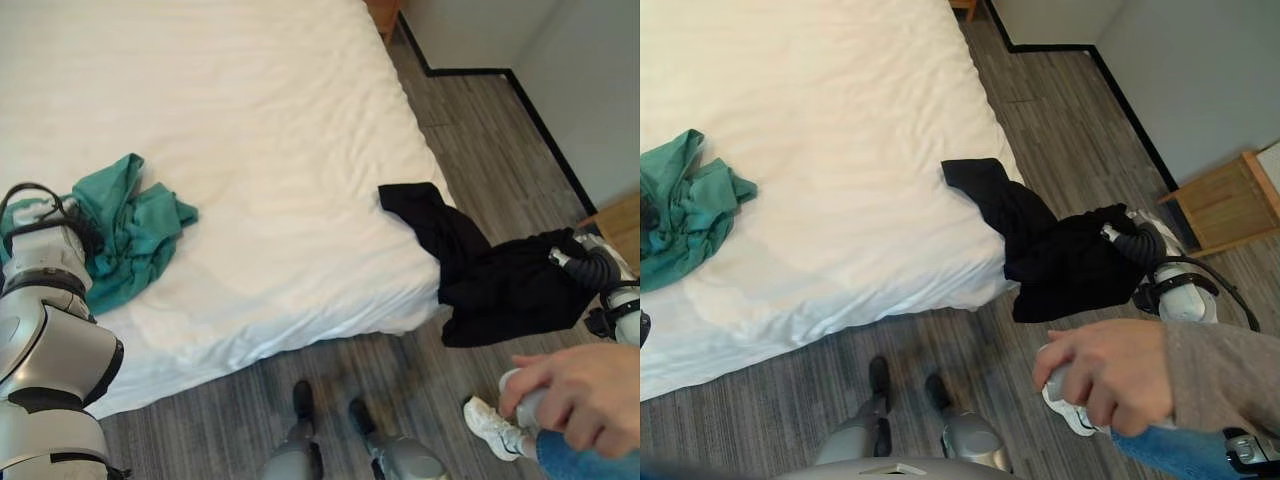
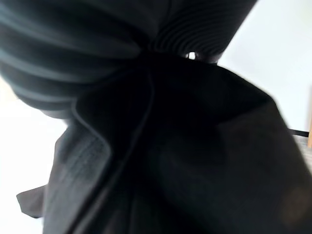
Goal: Pick up bed clothes into laundry basket.
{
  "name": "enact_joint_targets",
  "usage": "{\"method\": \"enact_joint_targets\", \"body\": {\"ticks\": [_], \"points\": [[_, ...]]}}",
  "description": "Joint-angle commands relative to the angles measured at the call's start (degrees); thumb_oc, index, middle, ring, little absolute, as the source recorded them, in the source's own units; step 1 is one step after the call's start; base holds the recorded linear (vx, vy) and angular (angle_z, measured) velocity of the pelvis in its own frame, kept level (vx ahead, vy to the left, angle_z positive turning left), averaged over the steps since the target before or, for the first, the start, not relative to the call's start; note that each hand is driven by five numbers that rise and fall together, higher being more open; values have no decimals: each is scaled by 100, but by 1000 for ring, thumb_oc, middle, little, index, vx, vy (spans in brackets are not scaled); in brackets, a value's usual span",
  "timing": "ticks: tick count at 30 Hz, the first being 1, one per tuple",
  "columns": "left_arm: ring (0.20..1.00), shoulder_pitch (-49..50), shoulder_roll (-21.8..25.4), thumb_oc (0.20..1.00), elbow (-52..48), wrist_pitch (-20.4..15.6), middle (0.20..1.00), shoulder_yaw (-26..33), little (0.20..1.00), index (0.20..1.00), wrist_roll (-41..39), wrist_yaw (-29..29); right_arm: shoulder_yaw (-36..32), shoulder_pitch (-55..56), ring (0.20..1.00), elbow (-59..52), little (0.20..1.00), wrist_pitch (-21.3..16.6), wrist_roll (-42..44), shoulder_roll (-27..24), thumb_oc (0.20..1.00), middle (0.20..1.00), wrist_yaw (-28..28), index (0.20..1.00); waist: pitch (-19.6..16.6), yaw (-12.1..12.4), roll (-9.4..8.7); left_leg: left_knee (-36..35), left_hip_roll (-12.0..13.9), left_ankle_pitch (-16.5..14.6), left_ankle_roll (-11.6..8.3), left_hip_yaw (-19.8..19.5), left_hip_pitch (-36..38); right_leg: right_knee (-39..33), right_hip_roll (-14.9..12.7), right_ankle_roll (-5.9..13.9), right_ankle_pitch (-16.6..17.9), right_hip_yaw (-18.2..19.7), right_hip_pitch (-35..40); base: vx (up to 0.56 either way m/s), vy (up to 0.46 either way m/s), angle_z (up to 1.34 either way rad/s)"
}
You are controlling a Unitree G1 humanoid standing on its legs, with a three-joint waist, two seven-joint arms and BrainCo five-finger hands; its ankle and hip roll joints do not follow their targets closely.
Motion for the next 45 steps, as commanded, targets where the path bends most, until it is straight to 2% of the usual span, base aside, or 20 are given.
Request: {"method": "enact_joint_targets", "body": {"ticks": [1,3,4,5,13,16,17,19,20,22,24,26,32,33,34,36,37,39,40,45], "points": [[1000,251,-31,1000,433,-31,1000,185,1000,1000,12,-420,-463,-255,200,-194,200,-210,101,-50,200,200,47,200,-6,12,-308,189,280,-105,-239,75,90,250,-220,166,1007,243,-84,20,18,-13],[1000,480,68,1000,469,-67,1000,338,1000,1000,5,-446,-460,-220,200,-319,200,-294,195,-56,200,200,94,200,-41,-47,-353,187,307,-135,-245,134,117,243,-198,179,1056,312,-94,20,14,-29],[332,571,104,332,479,-66,332,437,332,332,-26,-436,-435,-224,200,-364,200,-331,244,-56,200,200,116,200,-61,-79,-364,189,318,-146,-248,161,124,244,-186,181,1080,350,-99,15,14,-37],[200,660,124,200,495,-87,200,560,200,200,-70,-417,-457,-193,200,-447,200,-367,287,-46,200,200,127,200,-81,-108,-383,189,325,-159,-250,187,129,242,-170,181,1084,378,-112,18,14,-29],[200,939,145,200,255,-174,200,1234,200,200,-642,-128,-487,3,200,-581,200,-406,341,105,200,200,94,200,-193,-201,-420,56,356,-142,-268,258,208,203,-132,196,1068,422,-139,18,9,-3],[200,894,-138,200,-135,-371,200,1934,200,200,-1933,74,-487,55,200,-490,200,-429,328,249,200,200,20,200,-264,-154,-385,-36,347,-145,-279,267,328,178,-129,186,908,407,-84,36,34,-10],[200,900,-139,200,-140,-369,200,1939,200,200,-1936,75,-484,54,200,-489,200,-430,328,246,200,200,20,200,-263,-155,-383,-38,347,-144,-278,267,331,179,-129,186,907,407,-82,39,21,0],[200,840,-382,200,-539,-509,200,2488,200,200,-3178,231,-456,73,200,-403,200,-442,359,340,200,200,8,200,-351,-97,-321,-77,315,-155,-278,219,409,194,-169,175,799,339,0,59,9,3],[200,864,-385,200,-555,-503,200,2505,200,200,-3184,236,-450,72,200,-403,200,-442,360,331,200,200,8,200,-351,-107,-313,-77,313,-156,-277,213,413,194,-170,175,796,333,6,84,6,5],[200,759,-872,200,-1453,-822,200,3059,200,200,-4866,386,-469,31,200,-184,200,-404,374,381,200,200,-72,200,-392,37,-175,-132,224,-122,-270,41,450,279,-223,149,661,175,59,48,3,29],[200,872,-1048,200,-1727,-908,200,3278,200,200,-5600,264,-463,-42,200,-8,200,-368,361,424,200,200,-100,200,-418,111,-82,-155,180,-130,-264,-25,489,335,-243,125,571,81,94,36,20,35],[200,1425,-1410,200,-2928,-1289,200,3472,200,200,-6124,465,-679,-4,200,69,200,-228,123,546,200,200,-155,200,-398,340,103,-182,79,-112,-234,-182,538,431,-286,71,424,-57,162,39,37,8],[200,2465,-2303,200,-4609,-1515,200,3428,200,200,-6771,278,-1068,256,200,-191,200,-189,-60,891,200,200,-219,200,-468,531,333,-191,-59,-95,-224,-368,663,530,-370,22,325,-242,337,20,15,25],[200,2970,-2387,200,-5703,-1612,200,3557,200,200,-6999,277,-1285,397,200,-339,200,-201,23,1061,200,200,-255,200,-477,600,368,-191,-97,-99,-211,-427,688,515,-394,15,300,-290,390,4,9,3],[200,3472,-2559,200,-6566,-1657,200,3455,200,200,-7145,283,-1402,433,200,-463,200,-341,552,1413,200,200,-365,200,-474,673,418,-191,-110,-31,-210,-466,675,504,-406,11,321,-329,408,19,4,7],[200,3824,-2693,200,-7115,-1644,200,3315,200,200,-7223,250,-1455,402,200,-507,200,-484,1291,1733,200,200,-444,200,-504,697,440,-191,-138,-77,-202,-486,700,487,-438,2,277,-369,444,-13,4,16],[200,4378,-2721,200,-7905,-1572,200,3396,200,200,-7559,89,-1531,461,200,-805,200,-967,3446,2470,200,200,-212,200,-489,753,480,-191,-143,-10,-210,-477,698,497,-435,5,333,-355,430,-67,-2,25],[200,5715,-2880,200,-9433,-1652,200,4086,200,200,-7823,134,-1772,953,200,-1596,200,-1193,4605,3165,200,200,167,200,-522,869,525,-191,-191,-61,-186,-509,732,425,-488,-1,303,-400,503,-19,-1,6],[200,6238,-3248,200,-9322,-1548,200,4197,200,200,-8039,79,-1706,1105,200,-2059,200,-1286,5339,3614,200,200,536,200,-532,895,539,-191,-196,-66,-189,-477,735,414,-510,3,327,-408,496,0,0,0],[200,7056,-3781,200,-9396,-1530,200,4882,200,200,-8274,16,-1845,1714,200,-2722,200,-1266,6866,4382,200,200,1122,200,-601,874,644,-191,-278,-124,-210,-401,768,392,-597,10,417,-433,550,-14,31,4]]}}
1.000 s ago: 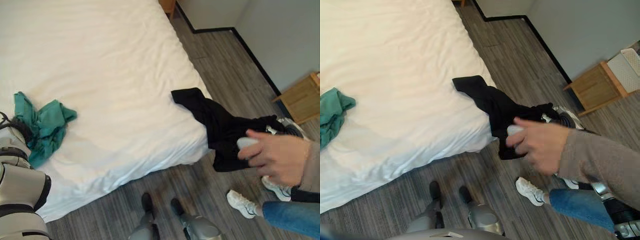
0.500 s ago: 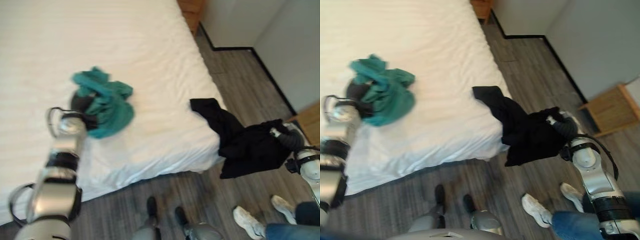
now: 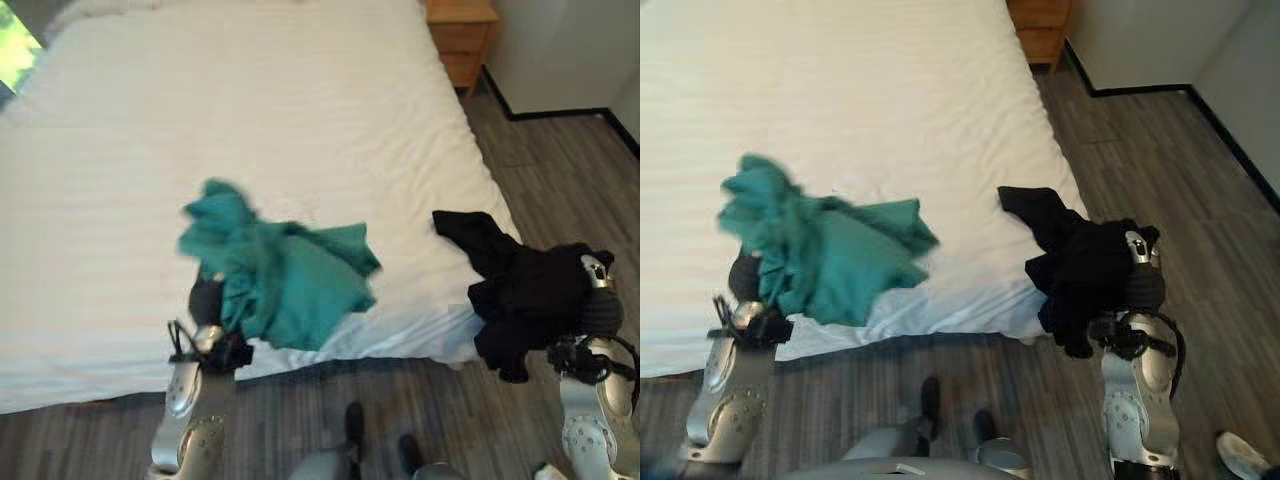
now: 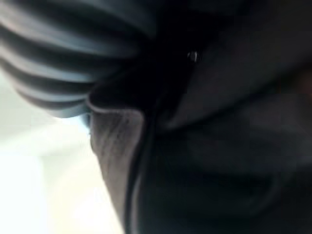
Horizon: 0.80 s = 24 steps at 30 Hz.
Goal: Pick up bed clothes into laundry basket.
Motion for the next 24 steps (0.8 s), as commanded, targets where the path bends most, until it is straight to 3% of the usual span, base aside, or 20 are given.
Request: {"method": "enact_joint_targets", "body": {"ticks": [1,10,11,12,14,15,16,17,18,20,21,22,23,24], "points": [[200,-287,456,200,-14,-268,200,130,200,200,-25,-28,-304,185,200,-455,200,-529,1330,286,200,200,526,200,-474,-82,-208,24,20,-172,-285,-60,7,216,-377,417,1144,-89,-197,-6,44,11],[200,-1001,455,200,134,-529,200,87,200,200,313,253,-37,-160,200,-299,200,-714,1868,450,200,200,340,200,-258,-186,-125,24,101,-167,-279,234,-57,317,-349,499,1354,95,-548,-82,30,-14],[200,-1092,484,200,90,-586,200,50,200,200,367,313,118,-343,200,-274,200,-817,2114,614,200,200,353,200,-49,-226,-148,24,233,-137,-297,425,-158,281,-342,550,1618,41,-833,-160,-36,-52],[200,-1104,490,200,96,-588,200,54,200,200,365,313,118,-356,200,-268,200,-821,2118,616,200,200,357,200,-45,-207,-152,24,242,-141,-299,445,-162,281,-333,549,1627,61,-846,-227,-54,-73],[200,-1116,503,200,49,-639,200,92,200,200,251,285,292,-487,200,-339,200,-866,2328,753,200,200,408,200,92,-135,-200,24,427,-143,-377,754,-200,78,-531,595,1861,-729,-1020,-137,-28,-93],[200,-1164,542,200,62,-664,200,149,200,200,241,260,498,-624,200,-358,200,-933,2356,764,200,200,404,200,98,3,-176,24,632,-120,-432,1092,-188,108,-756,504,1698,-1760,-918,-107,-1,-136],[200,-1164,542,200,64,-664,200,151,200,200,240,259,501,-622,200,-364,200,-932,2353,765,200,200,399,200,105,-8,-175,24,632,-126,-435,1082,-177,118,-756,502,1682,-1772,-907,-169,48,-160],[200,-1231,577,200,43,-693,200,154,200,200,251,271,578,-667,200,-340,200,-987,2375,762,200,200,382,200,100,26,-168,24,752,-106,-428,1319,-159,409,-798,438,1437,-2057,-791,-200,76,-130],[200,-1211,582,200,-55,-745,200,251,200,200,297,244,634,-695,200,-364,200,-957,2254,741,200,200,346,200,18,79,-214,24,887,-67,-415,1705,-166,670,-834,397,1192,-2090,-604,-213,77,-112],[200,-1132,572,200,-82,-766,200,341,200,200,296,221,671,-730,200,-285,200,-981,2177,677,200,200,290,200,-66,138,-251,24,992,-34,-400,1992,-201,899,-895,359,1087,-2123,-459,-206,18,-130],[200,-958,531,200,-212,-746,200,476,200,200,377,199,713,-816,200,-297,200,-924,2052,710,200,200,188,200,-250,252,-339,24,1116,26,-431,2517,-212,848,-1152,389,1209,-2376,-184,-222,-46,-151],[200,-852,555,200,-231,-719,200,537,200,200,457,192,684,-891,200,-274,200,-949,1932,689,200,200,106,200,-376,289,-393,60,1195,-67,-493,2710,-182,875,-1356,465,1261,-2582,-5,-133,-42,-164],[200,-837,555,200,-241,-715,200,540,200,200,462,193,693,-888,200,-275,200,-950,1917,694,200,200,91,200,-377,303,-411,60,1178,-86,-494,2734,-161,863,-1375,479,1262,-2562,8,-190,-100,-200],[200,-736,551,200,-376,-701,200,598,200,200,523,187,717,-964,200,-279,200,-898,1702,651,200,200,-16,200,-532,320,-455,85,1380,34,-538,3217,-160,844,-1647,578,1535,-3031,182,-161,-64,-205]]}}
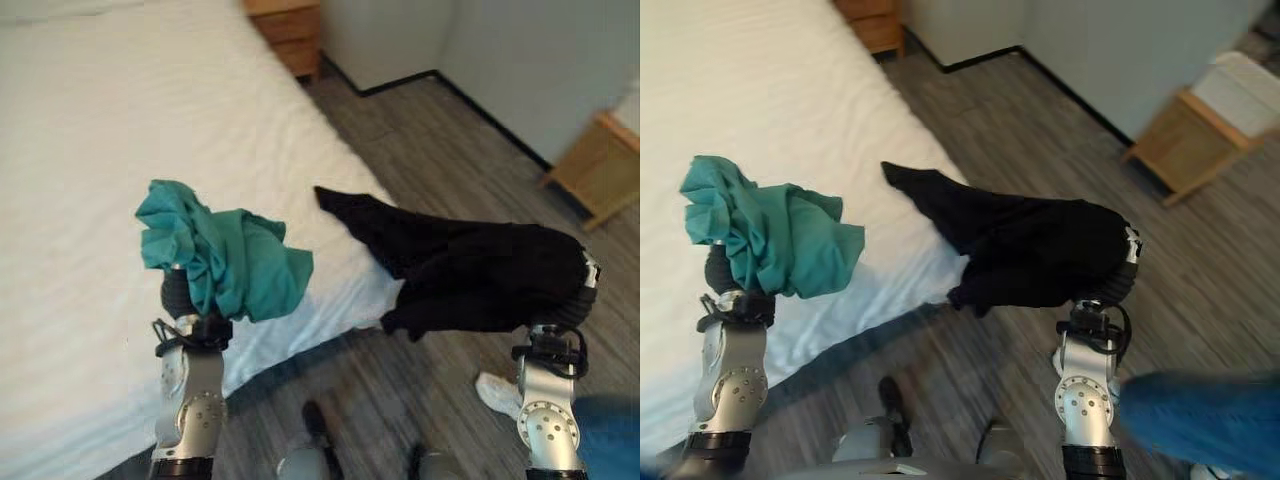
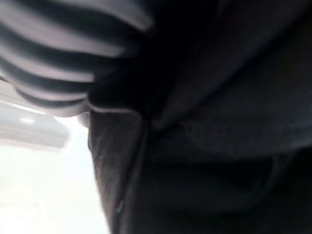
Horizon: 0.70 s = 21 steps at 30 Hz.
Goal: Pick up bed clothes into laundry basket.
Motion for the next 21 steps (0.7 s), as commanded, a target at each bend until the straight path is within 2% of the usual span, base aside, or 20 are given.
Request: {"method": "enact_joint_targets", "body": {"ticks": [1,2,3,4,5,6,7,8,9,10,11,12,13,14,15,16,17,19,21], "points": [[200,-122,346,200,-700,-317,200,237,200,200,428,-211,-404,-64,200,-445,200,-299,-392,-31,200,200,-83,200,-497,-196,-176,-138,-335,1,-595,-470,-409,-1627,-216,105,1483,-111,934,-280,-154,-175],[200,-32,339,200,-699,-311,200,279,200,200,450,-195,-415,-74,200,-411,200,-260,-553,-123,200,200,-107,200,-554,-200,-219,-117,-206,95,-626,-160,-412,-1607,-299,165,1577,-392,996,-104,-83,-114],[200,-16,331,200,-706,-310,200,284,200,200,452,-195,-404,-71,200,-409,200,-258,-569,-126,200,200,-117,200,-562,-181,-222,-122,-205,103,-639,-129,-396,-1627,-300,168,1592,-366,997,-287,-412,-132],[200,112,368,200,-691,-292,200,454,200,200,577,-131,-519,21,200,-450,200,-91,-1055,-415,200,200,-199,200,-621,-246,-263,-88,245,493,-889,465,-305,-1850,-172,143,1182,-753,908,-215,-476,-154],[200,114,352,200,-663,-267,200,527,200,200,635,-116,-706,162,200,-500,200,-53,-1257,-535,200,200,-213,200,-580,-349,-239,-79,410,669,-1038,583,-255,-1992,-7,48,894,-686,870,-214,-510,-154],[200,114,335,200,-663,-262,200,523,200,200,642,-116,-707,176,200,-525,200,-39,-1279,-541,200,200,-229,200,-571,-318,-209,-81,472,718,-1093,597,-228,-1990,50,0,856,-667,879,-149,-571,-184],[200,83,314,200,-574,-204,200,494,200,200,910,5,-1181,570,200,-531,200,11,-1743,-750,200,200,-321,200,-444,-529,-155,-16,892,1174,-1467,681,-307,-2529,557,-165,604,-488,931,-113,-445,-159],[200,76,303,200,-572,-205,200,475,200,200,924,14,-1193,580,200,-543,200,16,-1752,-754,200,200,-326,200,-442,-510,-123,-4,947,1208,-1492,674,-313,-2579,614,-200,626,-492,952,-168,-578,-105],[200,22,259,200,-578,-182,200,389,200,200,918,-49,-1416,667,200,-555,200,41,-1872,-791,200,200,-440,200,-346,-620,-88,122,1118,1353,-1637,569,-391,-2638,833,-297,544,-350,950,-159,-430,-23],[200,-42,137,200,-476,-190,200,218,200,200,847,-40,-1374,579,200,-431,200,30,-2000,-1030,200,200,-540,200,-37,-548,-150,662,1063,1227,-1649,-540,-554,-2658,996,-401,452,-68,1008,-164,-411,-21],[200,-66,132,200,-465,-197,200,215,200,200,848,-41,-1384,556,200,-417,200,26,-1998,-1040,200,200,-540,200,-3,-559,-129,725,1093,1202,-1650,-577,-580,-2658,1015,-410,452,-86,1026,-269,-425,-125],[200,-67,-10,200,-371,-204,200,38,200,200,943,-55,-958,193,200,-127,200,26,-2157,-1167,200,200,-447,200,216,-212,-225,1248,135,667,-1262,-2891,-654,-2610,1143,-577,598,536,873,-169,-321,-190],[200,-14,-111,200,-348,-148,200,24,200,200,983,-83,-921,106,200,-71,200,116,-2340,-1255,200,200,-442,200,243,-130,-297,1460,-219,314,-1124,-3455,-664,-2581,1215,-632,657,848,808,-168,-313,-259],[200,-17,-114,200,-350,-147,200,25,200,200,984,-83,-922,101,200,-71,200,117,-2342,-1256,200,200,-444,200,242,-128,-293,1480,-219,313,-1116,-3453,-685,-2579,1214,-629,667,851,796,52,-323,-284],[200,210,-354,200,-332,-52,200,54,200,200,946,-209,-1001,143,200,-50,200,213,-2509,-1270,200,200,-373,200,202,-88,-379,1756,-849,-233,-861,-3862,-638,-2622,1432,-713,773,1439,764,108,-240,-243],[200,240,-409,200,-322,-33,200,80,200,200,929,-254,-983,185,200,-10,200,235,-2606,-1270,200,200,-343,200,161,-99,-383,1799,-1163,-469,-726,-3969,-578,-2618,1531,-717,822,1680,755,107,-242,-178],[200,239,-409,200,-322,-34,200,81,200,200,929,-256,-983,185,200,-12,200,235,-2608,-1269,200,200,-345,200,155,-87,-390,1786,-1166,-447,-722,-3953,-586,-2620,1525,-714,836,1695,738,80,-70,-116],[200,281,-415,200,-287,23,200,47,200,200,996,-255,-980,281,200,78,200,367,-2832,-1271,200,200,-297,200,57,-90,-335,1609,-1647,-747,-497,-4152,-422,-2616,1726,-702,933,2182,703,93,-49,-152],[200,333,-422,200,-262,32,200,80,200,200,994,-247,-1040,383,200,38,200,484,-3144,-1281,200,200,-310,200,-93,-140,-232,1088,-1767,-650,-396,-4181,-168,-2644,1877,-661,1051,2489,606,96,5,-99]]}}
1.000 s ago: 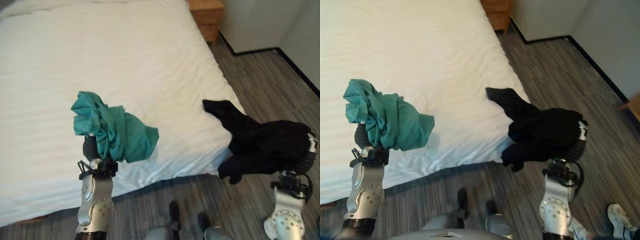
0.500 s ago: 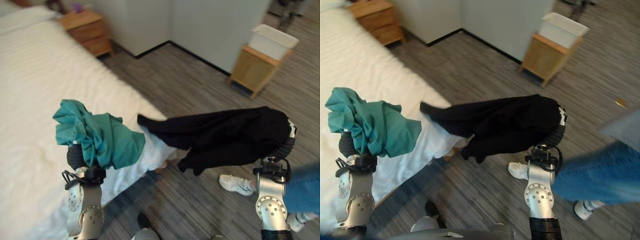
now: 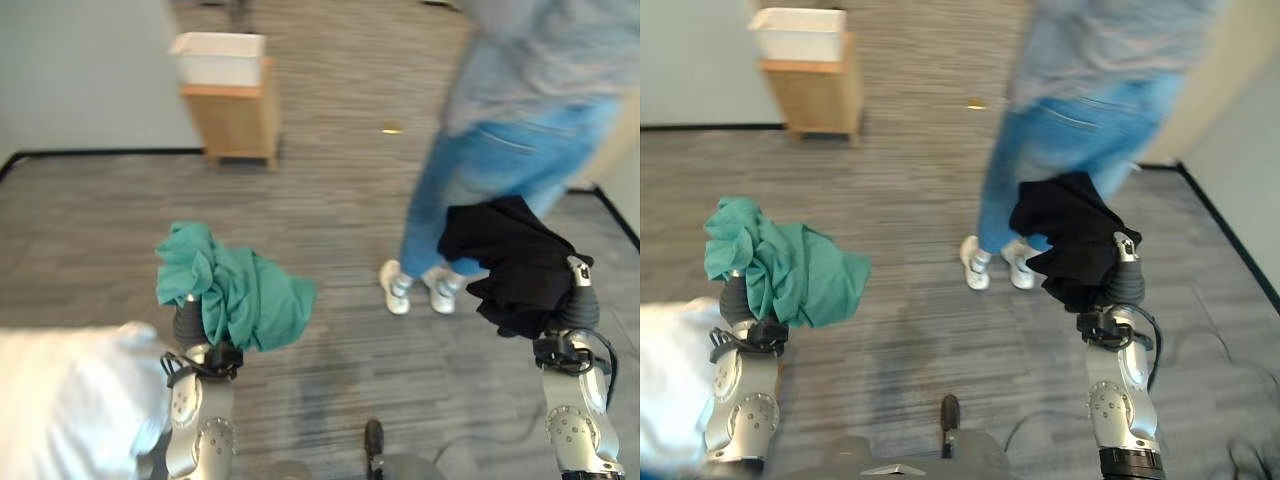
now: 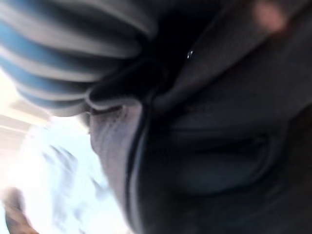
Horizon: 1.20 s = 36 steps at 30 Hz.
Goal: Pick up bed clothes into laundry basket.
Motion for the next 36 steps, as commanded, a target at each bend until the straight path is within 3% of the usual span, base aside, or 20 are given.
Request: {"method": "enact_joint_targets", "body": {"ticks": [1,3,4,9,10,14,22,25,29,30,31,35,36], "points": [[200,47,494,200,-385,-337,200,271,200,200,135,-47,-212,-73,200,-403,200,16,-779,-304,200,200,152,200,-270,90,369,-1313,-42,806,426,119,-117,-246,485,383,-24,438,494,67,20,-114],[200,80,529,200,-385,-336,200,264,200,200,175,-45,-238,79,200,-413,200,46,-854,-219,200,200,204,200,-338,32,409,-1583,-24,863,450,116,14,-244,534,373,-37,496,485,55,29,-125],[200,9,533,200,-344,-327,200,181,200,200,164,17,-324,276,200,-355,200,28,-876,-108,200,200,109,200,-424,-135,497,-1845,0,968,433,140,178,-221,537,355,-61,470,466,48,41,-79],[200,106,513,200,-365,-312,200,128,200,200,183,7,-303,550,200,-434,200,94,-864,15,200,200,236,200,-517,-312,606,-2112,-9,1098,439,87,335,-231,559,325,-117,406,494,-1,21,3],[200,-2933,2258,200,721,427,200,-2255,200,200,2128,-184,227,410,200,665,200,571,-1353,-447,200,200,-13,200,-433,-509,688,-2006,829,827,-51,1513,919,-200,-274,701,-575,-1340,907,0,28,15],[200,-2883,2213,200,825,434,200,-2266,200,200,2114,-187,196,443,200,645,200,562,-1322,-409,200,200,-16,200,-489,-514,685,-2091,825,841,-35,1514,945,-204,-269,722,-556,-1317,886,30,38,73],[200,-2758,2151,200,882,340,200,-1965,200,200,1944,28,75,485,200,513,200,537,-1606,-460,200,200,27,200,-603,-456,638,-2157,795,855,-22,1381,897,-227,-281,749,-537,-1398,915,17,16,-30],[200,-2259,2060,200,830,285,200,-1474,200,200,1807,194,100,439,200,520,200,517,-1673,-424,200,200,5,200,-610,-342,635,-2157,773,849,-4,1288,885,-232,-294,741,-560,-1471,953,3,8,18],[200,-1292,2011,200,575,307,200,-625,200,200,1794,300,136,339,200,511,200,604,-1753,-424,200,200,66,200,-594,-99,625,-2157,748,852,20,1126,831,-229,-308,717,-603,-1617,989,2,8,12],[200,-824,1912,200,490,279,200,-257,200,200,1736,357,188,211,200,494,200,613,-1681,-452,200,200,104,200,-563,82,605,-2149,731,859,34,1024,795,-226,-320,705,-616,-1702,1003,-13,9,18],[200,-795,1905,200,464,289,200,-238,200,200,1737,355,204,208,200,502,200,610,-1678,-461,200,200,105,200,-568,62,607,-2148,730,857,34,1017,796,-226,-321,705,-619,-1709,1008,-17,-1,21],[200,106,1553,200,409,285,200,487,200,200,1790,495,274,18,200,343,200,666,-1690,-516,200,200,187,200,-517,432,546,-2118,667,864,63,793,732,-236,-347,670,-671,-1907,1105,-14,-7,42],[200,106,1553,200,409,285,200,487,200,200,1790,495,274,18,200,343,200,666,-1690,-516,200,200,187,200,-517,432,546,-2118,667,864,63,793,732,-236,-347,670,-671,-1907,1105,-50,-9,19]]}}
